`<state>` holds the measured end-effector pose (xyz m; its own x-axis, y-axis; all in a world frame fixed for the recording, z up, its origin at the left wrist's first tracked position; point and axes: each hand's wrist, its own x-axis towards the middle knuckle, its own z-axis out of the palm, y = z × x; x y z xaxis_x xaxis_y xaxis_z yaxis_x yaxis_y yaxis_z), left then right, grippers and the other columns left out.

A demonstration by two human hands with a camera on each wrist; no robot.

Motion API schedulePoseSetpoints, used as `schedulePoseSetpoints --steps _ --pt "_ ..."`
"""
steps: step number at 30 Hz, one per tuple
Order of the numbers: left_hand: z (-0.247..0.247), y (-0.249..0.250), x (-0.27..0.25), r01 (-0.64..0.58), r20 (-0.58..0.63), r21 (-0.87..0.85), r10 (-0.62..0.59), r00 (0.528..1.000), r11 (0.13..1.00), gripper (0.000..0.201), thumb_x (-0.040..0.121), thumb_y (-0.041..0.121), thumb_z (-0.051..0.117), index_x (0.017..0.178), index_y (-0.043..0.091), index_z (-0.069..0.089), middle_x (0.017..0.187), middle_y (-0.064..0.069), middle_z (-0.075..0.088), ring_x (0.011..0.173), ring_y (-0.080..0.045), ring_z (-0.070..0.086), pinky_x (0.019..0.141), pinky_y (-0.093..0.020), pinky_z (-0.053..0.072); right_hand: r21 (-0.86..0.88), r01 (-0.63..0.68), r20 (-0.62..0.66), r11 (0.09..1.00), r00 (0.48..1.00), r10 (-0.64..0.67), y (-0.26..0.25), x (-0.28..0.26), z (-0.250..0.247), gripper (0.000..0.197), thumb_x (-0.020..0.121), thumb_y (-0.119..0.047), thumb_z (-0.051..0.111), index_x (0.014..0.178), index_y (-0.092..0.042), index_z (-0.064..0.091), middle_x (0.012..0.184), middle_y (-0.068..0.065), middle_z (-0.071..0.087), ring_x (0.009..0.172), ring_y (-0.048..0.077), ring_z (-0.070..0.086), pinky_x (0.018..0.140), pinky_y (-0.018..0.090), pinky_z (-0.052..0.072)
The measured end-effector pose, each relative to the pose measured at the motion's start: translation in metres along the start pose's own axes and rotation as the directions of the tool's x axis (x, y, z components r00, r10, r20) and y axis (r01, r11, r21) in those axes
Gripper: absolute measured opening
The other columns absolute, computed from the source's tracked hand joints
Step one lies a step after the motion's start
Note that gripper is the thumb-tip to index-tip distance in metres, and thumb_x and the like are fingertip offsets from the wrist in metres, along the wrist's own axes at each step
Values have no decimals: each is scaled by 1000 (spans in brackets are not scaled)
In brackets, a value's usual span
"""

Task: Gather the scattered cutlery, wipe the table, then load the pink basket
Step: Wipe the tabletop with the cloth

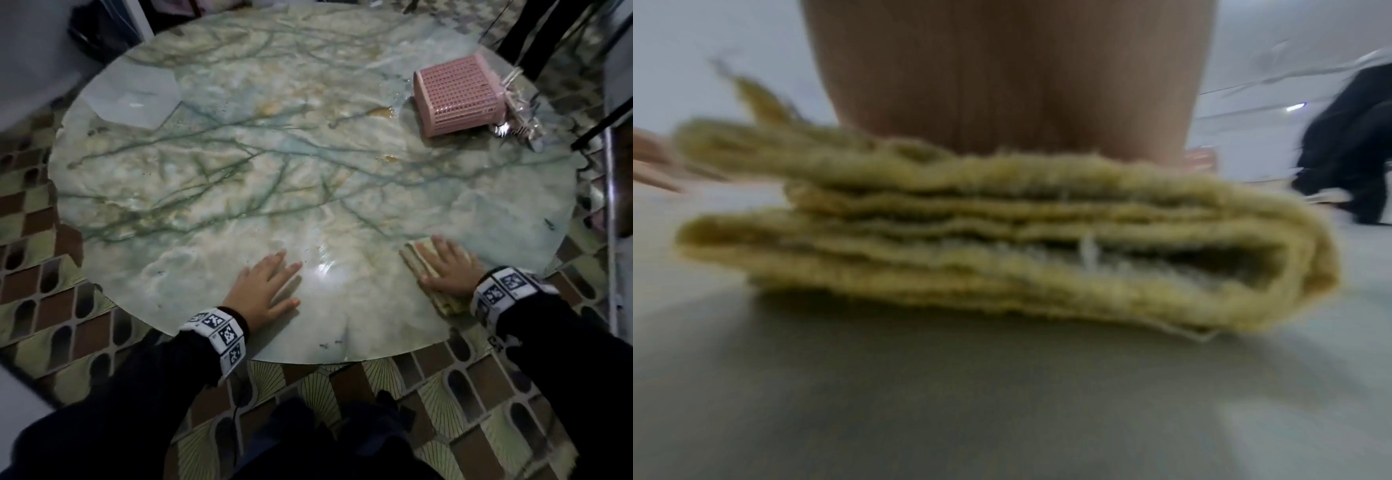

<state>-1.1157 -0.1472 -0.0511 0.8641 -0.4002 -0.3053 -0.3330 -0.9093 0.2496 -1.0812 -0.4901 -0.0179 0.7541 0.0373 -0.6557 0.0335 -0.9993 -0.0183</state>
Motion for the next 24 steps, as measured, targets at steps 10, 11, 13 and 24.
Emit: schedulePoseSetpoints --steps 10,11,13,24 --pt "39 108 19 201 35 56 -203 979 978 110 41 93 -15 139 44 -20 141 7 -36 141 -27 -21 105 -63 -11 -188 338 -15 922 938 -346 -43 6 10 69 95 -52 30 147 -35 -14 153 1 -28 143 25 -19 113 53 -4" --pt "42 111 20 224 13 57 -225 974 973 110 37 93 -19 136 45 -23 141 6 -36 141 -27 -22 105 -63 -12 -226 397 23 890 915 -402 -44 -3 17 70 95 -51 30 146 -35 -14 152 1 -30 142 25 -22 113 53 -6" --pt "48 113 19 245 -33 28 -244 969 969 107 38 94 -20 134 45 -22 144 8 -33 142 -26 -20 106 -61 -14 -291 480 109 827 876 -470 -31 -14 25 69 96 -51 30 146 -37 -15 151 -1 -32 141 23 -26 113 53 -8" --pt "47 114 16 258 -99 11 -256 962 966 100 55 91 16 143 48 -1 149 13 -22 136 -15 -24 106 -55 -19 -23 153 -186 988 970 -155 19 66 -33 68 96 -45 35 150 -28 -3 157 10 -13 144 34 -10 116 53 -1"
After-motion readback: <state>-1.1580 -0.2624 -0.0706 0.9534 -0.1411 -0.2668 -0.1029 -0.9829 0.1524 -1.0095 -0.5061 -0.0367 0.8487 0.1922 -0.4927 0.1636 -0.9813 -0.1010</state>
